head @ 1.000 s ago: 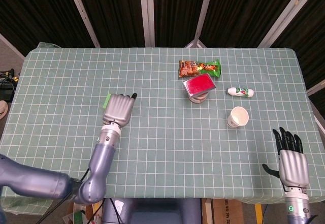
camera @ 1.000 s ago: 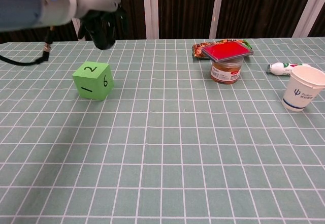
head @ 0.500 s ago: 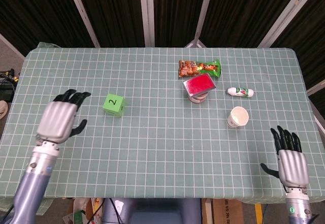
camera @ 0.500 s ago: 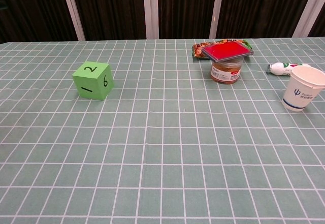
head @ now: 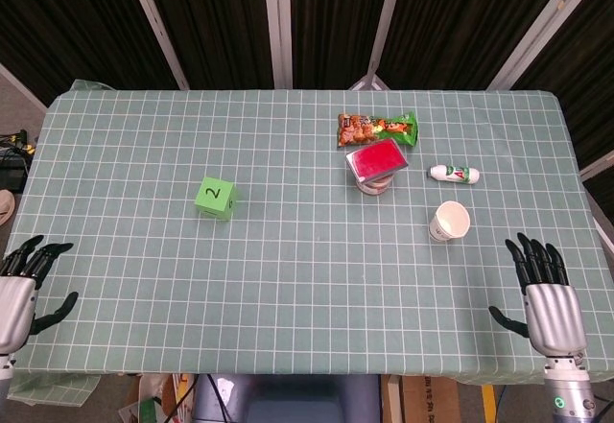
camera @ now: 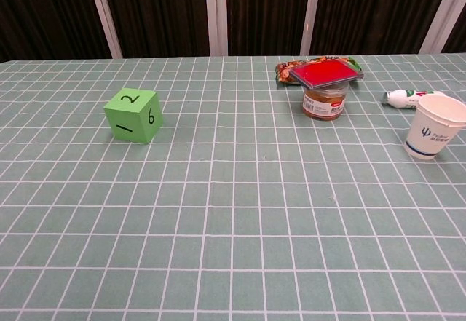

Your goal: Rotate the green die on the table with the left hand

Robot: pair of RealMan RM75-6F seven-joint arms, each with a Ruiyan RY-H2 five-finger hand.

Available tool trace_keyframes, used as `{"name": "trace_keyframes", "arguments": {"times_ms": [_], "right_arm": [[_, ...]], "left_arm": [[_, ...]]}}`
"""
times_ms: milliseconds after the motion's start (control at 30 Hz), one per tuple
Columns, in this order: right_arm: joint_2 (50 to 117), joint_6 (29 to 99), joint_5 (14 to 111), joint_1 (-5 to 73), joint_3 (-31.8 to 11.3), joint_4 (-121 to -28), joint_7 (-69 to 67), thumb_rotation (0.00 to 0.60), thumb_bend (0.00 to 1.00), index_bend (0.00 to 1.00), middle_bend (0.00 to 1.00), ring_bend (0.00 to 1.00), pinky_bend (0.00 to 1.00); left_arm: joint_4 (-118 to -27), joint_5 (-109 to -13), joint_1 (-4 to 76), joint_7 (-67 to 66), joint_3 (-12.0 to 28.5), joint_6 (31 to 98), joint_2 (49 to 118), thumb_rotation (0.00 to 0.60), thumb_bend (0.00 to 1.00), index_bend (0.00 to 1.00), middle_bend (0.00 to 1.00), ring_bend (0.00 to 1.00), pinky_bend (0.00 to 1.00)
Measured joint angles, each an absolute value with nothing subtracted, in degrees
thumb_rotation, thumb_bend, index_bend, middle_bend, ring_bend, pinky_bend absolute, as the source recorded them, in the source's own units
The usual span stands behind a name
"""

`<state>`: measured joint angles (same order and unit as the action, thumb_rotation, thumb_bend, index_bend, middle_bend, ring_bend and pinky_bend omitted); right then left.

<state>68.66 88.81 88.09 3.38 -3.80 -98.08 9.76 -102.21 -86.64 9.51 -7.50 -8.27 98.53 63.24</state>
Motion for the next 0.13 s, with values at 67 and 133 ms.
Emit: {"name": "trace_keyframes", "arguments": {"times_ms": [67,133], "right_arm": [[68.64,88.69,87.8,3.32,-3.79,-98.27,9.86,0.6,0.04,0.07,0.0,0.02,0.0],[68.57,88.44,87.38,3.25,-3.78,-98.74,9.93,0.6,0.04,0.07,0.0,0.02,0.0]], "left_arm": [[-101.32,-87.2,8.42,-8.6,-8.06,98.87,64.02,0.6,0.32,0.21,0.2,0.1,0.15],[-100.75,-87.45,7.38,-9.17,-7.43,99.03,64.52,0.6,0.31,0.21,0.2,0.1,0.15]]}}
